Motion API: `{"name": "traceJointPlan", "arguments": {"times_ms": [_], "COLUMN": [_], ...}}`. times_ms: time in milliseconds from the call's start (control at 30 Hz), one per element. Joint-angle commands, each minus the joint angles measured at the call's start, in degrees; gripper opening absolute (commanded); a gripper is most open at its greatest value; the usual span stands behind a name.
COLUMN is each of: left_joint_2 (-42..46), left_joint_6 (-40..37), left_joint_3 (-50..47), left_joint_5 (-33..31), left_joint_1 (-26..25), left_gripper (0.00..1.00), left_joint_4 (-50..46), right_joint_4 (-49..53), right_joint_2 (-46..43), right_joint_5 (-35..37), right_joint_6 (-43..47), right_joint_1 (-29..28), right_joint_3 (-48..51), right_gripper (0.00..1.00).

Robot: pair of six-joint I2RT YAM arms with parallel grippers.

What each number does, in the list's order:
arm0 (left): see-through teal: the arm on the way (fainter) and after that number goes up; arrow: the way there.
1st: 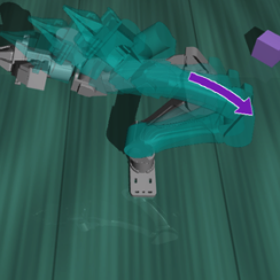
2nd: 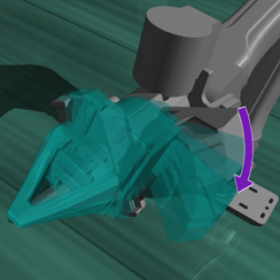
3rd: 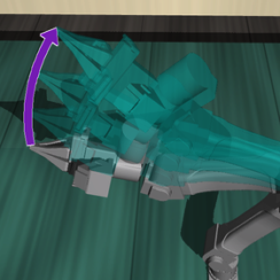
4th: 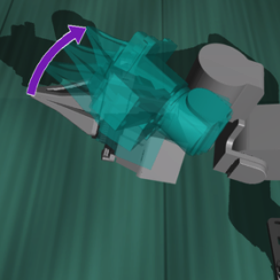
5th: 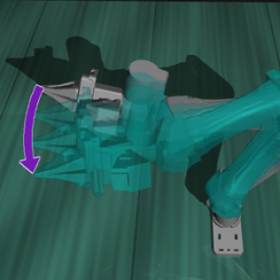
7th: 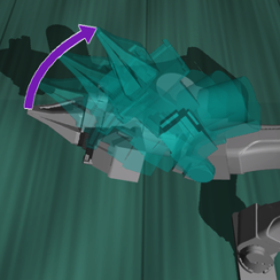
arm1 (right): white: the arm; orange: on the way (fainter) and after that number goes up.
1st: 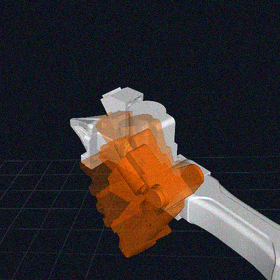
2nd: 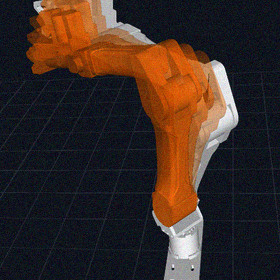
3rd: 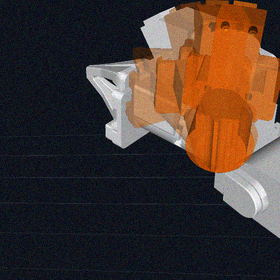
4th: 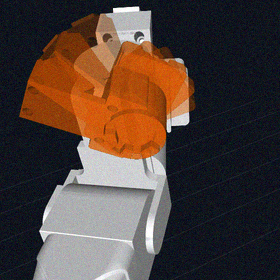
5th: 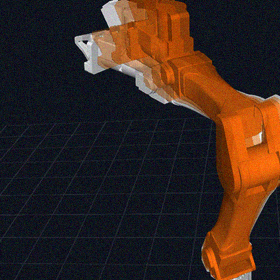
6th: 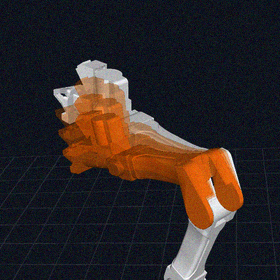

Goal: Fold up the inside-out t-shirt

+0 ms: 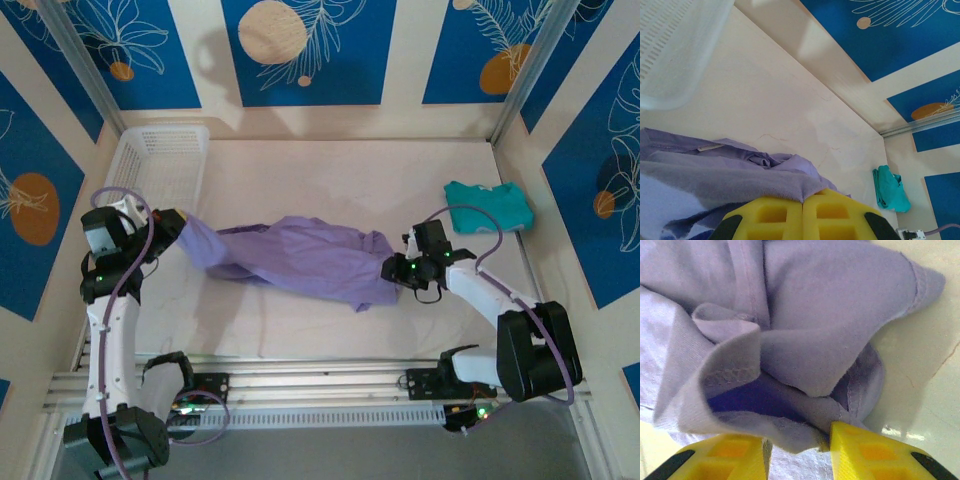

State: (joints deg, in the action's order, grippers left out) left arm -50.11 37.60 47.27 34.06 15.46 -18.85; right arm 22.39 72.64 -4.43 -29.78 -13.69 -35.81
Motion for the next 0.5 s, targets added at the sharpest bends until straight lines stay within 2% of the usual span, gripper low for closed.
{"name": "traceJointPlan", "arguments": {"times_ms": [0, 467], "left_joint_2": [-0.09, -0.48], "left_joint_6": [-0.17, -0.5], "left_joint_3": [-0.51, -0.68], "left_joint_5": [0.75, 0.89], "left_joint_1": [-0.41, -0.39], "left_gripper": [0.0, 0.0], "left_joint_4": [1.65, 1.8], "right_joint_4": [0.84, -1.8], "right_joint_2": [0.17, 5.07], "right_joint_5": [0.8, 0.74], "right_joint_6": [-0.98, 0.88], "right_joint_1": [-0.54, -1.28], "right_joint_3": [1.11, -1.56], "right_gripper": [0.37, 0.35]}}
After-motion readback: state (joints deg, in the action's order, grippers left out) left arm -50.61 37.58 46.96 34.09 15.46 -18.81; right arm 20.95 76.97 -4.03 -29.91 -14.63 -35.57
